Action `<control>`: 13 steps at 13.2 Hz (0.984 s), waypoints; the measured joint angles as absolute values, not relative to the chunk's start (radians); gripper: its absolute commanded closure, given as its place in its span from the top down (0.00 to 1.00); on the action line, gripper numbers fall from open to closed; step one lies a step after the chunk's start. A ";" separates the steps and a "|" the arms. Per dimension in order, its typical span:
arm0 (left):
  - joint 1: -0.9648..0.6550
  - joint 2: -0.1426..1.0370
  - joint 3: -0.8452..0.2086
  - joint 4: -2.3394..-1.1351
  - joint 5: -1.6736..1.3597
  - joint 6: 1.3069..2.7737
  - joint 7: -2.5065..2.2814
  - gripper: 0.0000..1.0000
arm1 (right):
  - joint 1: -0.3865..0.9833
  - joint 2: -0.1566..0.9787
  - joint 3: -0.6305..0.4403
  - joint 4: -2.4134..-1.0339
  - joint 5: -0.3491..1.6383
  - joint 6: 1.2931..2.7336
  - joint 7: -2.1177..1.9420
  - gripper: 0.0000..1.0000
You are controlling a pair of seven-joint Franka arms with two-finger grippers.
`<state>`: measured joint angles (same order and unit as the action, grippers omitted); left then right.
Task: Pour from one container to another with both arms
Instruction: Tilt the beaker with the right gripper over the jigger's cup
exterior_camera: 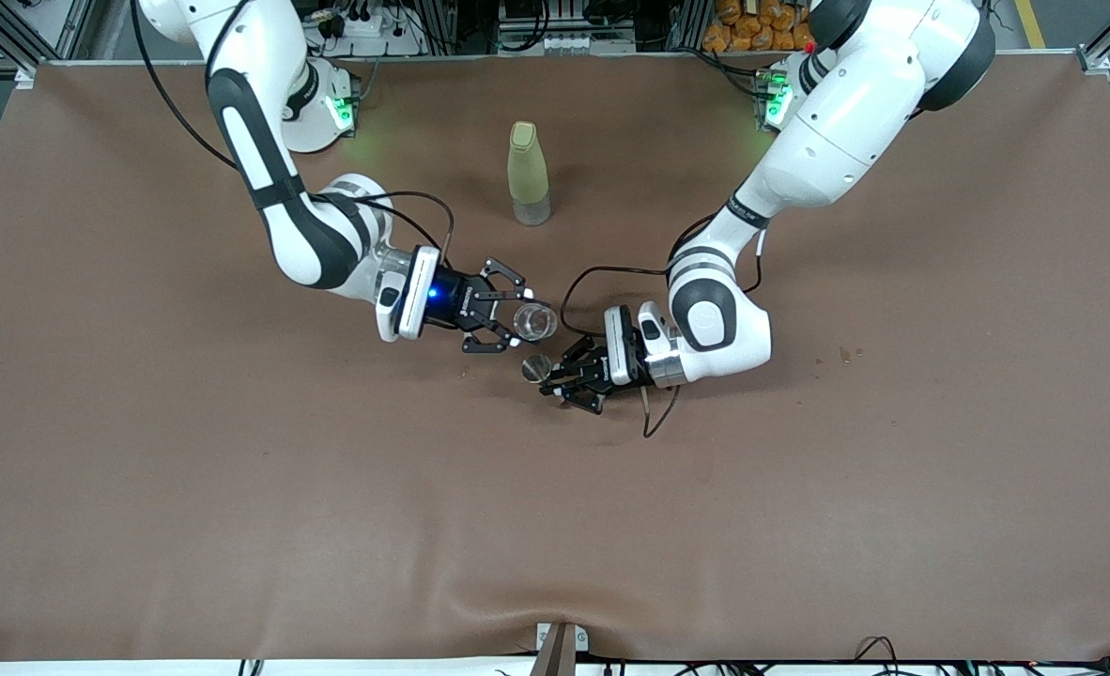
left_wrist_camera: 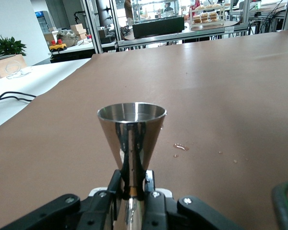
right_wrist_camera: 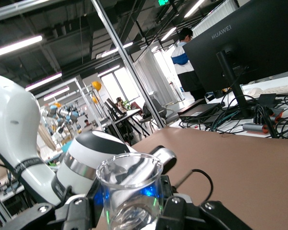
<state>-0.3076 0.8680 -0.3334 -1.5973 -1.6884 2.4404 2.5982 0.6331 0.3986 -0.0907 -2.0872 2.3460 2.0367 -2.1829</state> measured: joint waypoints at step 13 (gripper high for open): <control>-0.290 0.871 -0.333 -1.595 -1.690 2.440 2.598 0.00 | 0.640 0.385 -0.081 -2.086 2.391 2.150 -2.079 0.21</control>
